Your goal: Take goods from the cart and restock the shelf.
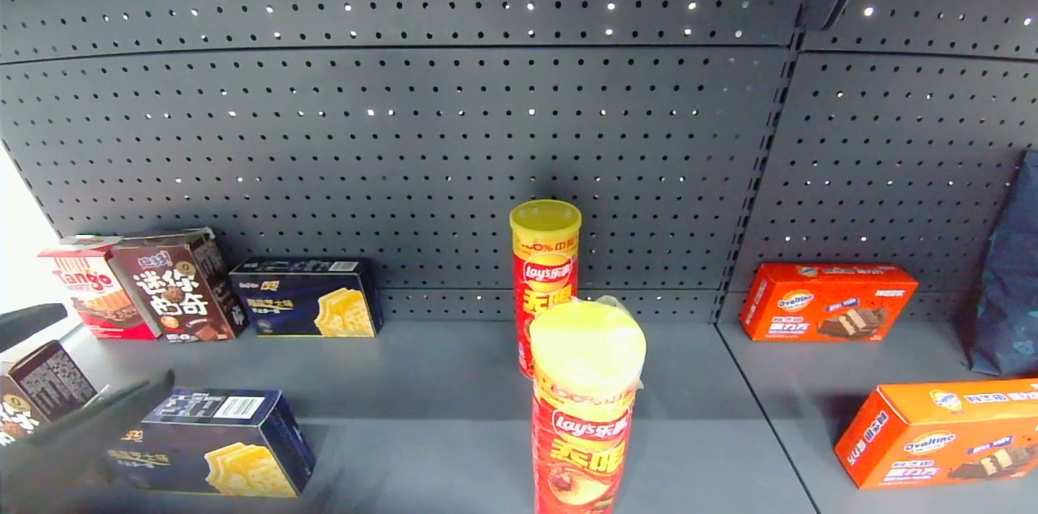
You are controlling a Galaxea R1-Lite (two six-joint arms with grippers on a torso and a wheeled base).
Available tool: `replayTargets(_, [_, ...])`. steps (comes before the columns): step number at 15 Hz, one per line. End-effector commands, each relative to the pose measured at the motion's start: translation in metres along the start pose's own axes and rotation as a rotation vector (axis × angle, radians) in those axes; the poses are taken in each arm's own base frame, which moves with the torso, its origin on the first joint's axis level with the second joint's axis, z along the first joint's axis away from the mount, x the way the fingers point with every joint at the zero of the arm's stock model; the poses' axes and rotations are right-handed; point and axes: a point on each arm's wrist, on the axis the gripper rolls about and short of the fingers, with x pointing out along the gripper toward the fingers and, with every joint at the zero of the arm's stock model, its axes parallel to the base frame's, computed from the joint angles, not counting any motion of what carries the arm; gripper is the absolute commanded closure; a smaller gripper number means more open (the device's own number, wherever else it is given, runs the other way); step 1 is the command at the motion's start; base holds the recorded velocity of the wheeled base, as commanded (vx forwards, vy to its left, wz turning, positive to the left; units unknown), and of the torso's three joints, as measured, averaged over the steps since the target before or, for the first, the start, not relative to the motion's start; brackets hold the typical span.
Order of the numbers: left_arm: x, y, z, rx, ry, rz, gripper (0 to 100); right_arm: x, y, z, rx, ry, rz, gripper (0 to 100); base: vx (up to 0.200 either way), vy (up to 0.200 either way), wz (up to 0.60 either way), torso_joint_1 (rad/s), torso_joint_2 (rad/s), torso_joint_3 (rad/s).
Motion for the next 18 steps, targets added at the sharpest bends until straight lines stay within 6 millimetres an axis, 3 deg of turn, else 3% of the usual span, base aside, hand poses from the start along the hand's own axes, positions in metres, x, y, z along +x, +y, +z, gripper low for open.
replayTargets(1, [-0.048, -0.009, -0.035, 0.010, -0.061, 0.066, 0, 0.000, 0.000, 0.000, -0.001, 0.001, 0.000, 0, 0.000, 0.000, 0.00, 0.000, 0.00, 0.000])
replayTargets(3, [-0.074, -0.016, -0.055, 0.028, -0.025, 0.107, 0, 0.000, 0.000, 0.000, -0.001, 0.001, 0.000, 0, 0.000, 0.000, 0.00, 0.000, 0.00, 0.000])
replayTargets(6, [-0.097, -0.025, -0.081, 0.075, 0.039, 0.185, 0, 0.000, 0.000, 0.000, -0.002, -0.005, 0.004, 0, 0.000, 0.000, 0.00, 0.000, 0.00, 0.000])
replayTargets(7, [-0.101, -0.027, -0.081, 0.077, 0.027, 0.206, 0, -0.012, -0.001, 0.062, 0.006, -0.132, 0.000, 0, 0.000, 0.000, 0.00, 0.000, 0.00, 0.000])
replayTargets(8, [-0.102, -0.028, -0.079, 0.078, 0.019, 0.207, 0, 0.016, 0.000, 0.128, 0.006, -0.022, 0.038, 0, 0.000, 0.000, 0.00, 0.000, 0.00, 0.000])
replayTargets(9, [-0.101, -0.027, -0.081, 0.077, 0.027, 0.200, 0, 0.029, 0.001, 0.155, -0.004, -0.021, 0.110, 0, 0.000, 0.000, 0.00, 0.000, 0.00, 0.000])
replayTargets(10, [-0.100, -0.027, -0.082, 0.076, 0.030, 0.198, 0, 0.037, 0.005, 0.164, -0.056, -0.008, 0.245, 0, 0.000, 0.000, 0.00, 0.000, 0.00, 0.000])
replayTargets(13, [-0.099, -0.026, -0.080, 0.071, 0.034, 0.195, 0, 0.073, 0.025, 0.160, -0.115, 0.130, 0.574, 0, 0.000, 0.000, 0.00, 0.000, 0.00, 0.000])
replayTargets(14, [-0.098, -0.026, -0.080, 0.072, 0.035, 0.195, 0, 0.088, 0.041, 0.158, -0.148, 0.196, 0.699, 0, 0.000, 0.000, 0.00, 0.000, 0.00, 0.000])
replayTargets(18, [-0.096, -0.026, -0.083, 0.067, 0.049, 0.194, 0, 0.130, 0.096, 0.141, -0.217, 0.319, 0.846, 0, 0.000, 0.000, 0.00, 0.000, 0.00, 0.000])
